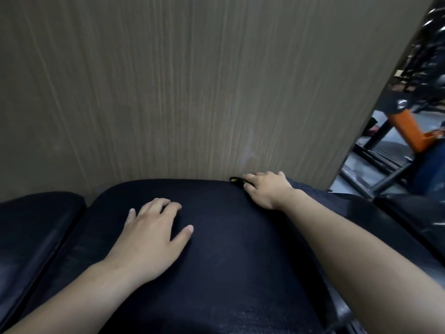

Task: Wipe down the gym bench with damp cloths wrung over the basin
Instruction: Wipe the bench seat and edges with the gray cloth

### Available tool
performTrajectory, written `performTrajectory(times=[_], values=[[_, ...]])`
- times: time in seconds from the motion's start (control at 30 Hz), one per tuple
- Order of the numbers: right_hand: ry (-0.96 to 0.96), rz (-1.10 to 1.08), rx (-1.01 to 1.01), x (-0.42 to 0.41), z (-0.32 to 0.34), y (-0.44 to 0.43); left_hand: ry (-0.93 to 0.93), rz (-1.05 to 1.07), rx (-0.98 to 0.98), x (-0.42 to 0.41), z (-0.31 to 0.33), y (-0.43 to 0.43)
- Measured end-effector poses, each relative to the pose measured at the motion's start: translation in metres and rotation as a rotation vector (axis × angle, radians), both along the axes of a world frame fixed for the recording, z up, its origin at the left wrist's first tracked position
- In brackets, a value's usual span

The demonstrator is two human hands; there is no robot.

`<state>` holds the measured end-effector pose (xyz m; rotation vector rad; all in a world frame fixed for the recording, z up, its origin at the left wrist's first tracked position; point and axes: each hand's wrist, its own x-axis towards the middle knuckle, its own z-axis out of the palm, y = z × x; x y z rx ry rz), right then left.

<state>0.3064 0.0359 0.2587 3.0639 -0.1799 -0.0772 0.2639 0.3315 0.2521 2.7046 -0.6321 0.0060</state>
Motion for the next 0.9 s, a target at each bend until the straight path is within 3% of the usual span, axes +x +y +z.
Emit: performTrajectory(times=[0.17,0.4,0.57,0.77,0.9], values=[[0.092,-0.041,0.01,-0.016,0.009,-0.035,-0.011,-0.017,0.007,-0.003,0.002,-0.012],[0.276,-0.2,-0.16,-0.03,0.024,-0.08,-0.014,-0.032,0.013,-0.007,0.003,-0.026],[0.298,-0.193,0.008,-0.03,0.053,-0.089,-0.024,-0.048,0.025,-0.011,0.003,-0.039],[0.23,-0.192,0.321,-0.057,0.057,-0.154,-0.037,-0.049,0.046,-0.011,-0.001,-0.044],[0.012,-0.245,0.209,-0.052,0.038,-0.155,-0.049,-0.04,0.048,-0.012,-0.002,-0.044]])
